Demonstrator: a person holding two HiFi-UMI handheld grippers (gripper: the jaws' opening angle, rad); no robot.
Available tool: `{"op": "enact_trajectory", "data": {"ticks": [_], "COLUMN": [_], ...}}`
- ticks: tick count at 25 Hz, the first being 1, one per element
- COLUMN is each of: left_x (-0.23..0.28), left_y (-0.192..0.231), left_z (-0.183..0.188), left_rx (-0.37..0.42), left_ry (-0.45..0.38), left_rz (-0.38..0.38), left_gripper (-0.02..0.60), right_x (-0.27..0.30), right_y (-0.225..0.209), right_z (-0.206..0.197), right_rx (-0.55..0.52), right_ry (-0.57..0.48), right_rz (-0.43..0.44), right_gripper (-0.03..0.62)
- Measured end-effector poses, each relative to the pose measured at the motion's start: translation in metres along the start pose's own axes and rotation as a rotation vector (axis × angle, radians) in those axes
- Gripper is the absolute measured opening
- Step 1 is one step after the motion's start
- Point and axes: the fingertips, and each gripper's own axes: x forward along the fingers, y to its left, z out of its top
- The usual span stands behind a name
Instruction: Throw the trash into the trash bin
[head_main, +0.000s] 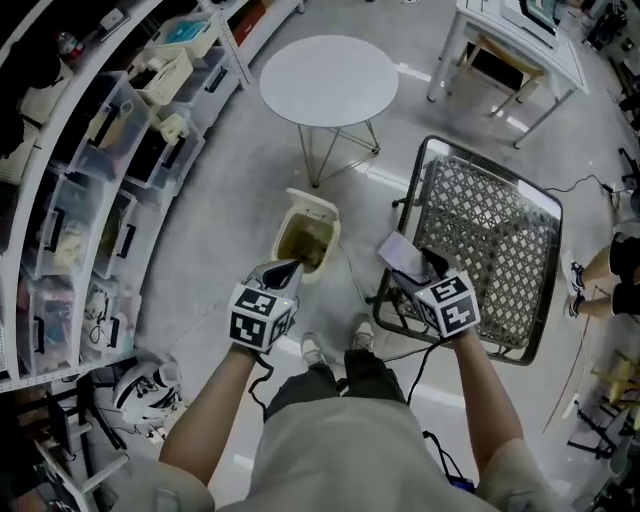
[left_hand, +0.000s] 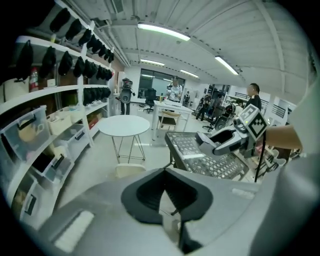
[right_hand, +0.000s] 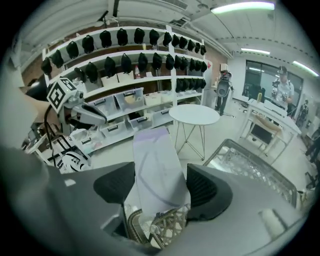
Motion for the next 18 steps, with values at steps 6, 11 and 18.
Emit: {"op": "enact_trajectory", "data": {"ticks": [6, 11, 18], "left_x": [-0.037, -0.051, -0.052], "left_y": [0.06, 0.096, 0.136], "left_z": [-0.003, -0.028, -0.059], "left_rx": [-0.103, -0.17, -0.245], "left_ry": [-0.056, -0.062, -0.049], "left_rz": [0.102, 0.166, 0.202], "left_gripper": [0.002, 0.002, 0.002], "right_x": [0.049, 0.103, 0.179], "right_y": [0.043, 0.075, 0.11], "right_z": [0.053, 0.075, 0.085], "right_rx": [-0.076, -0.135, -0.228], "right_ry": [-0.009, 0.035, 0.124], "right_rz": [0.098, 0.169, 0.222], "right_gripper": [0.328, 0.328, 0.327]}}
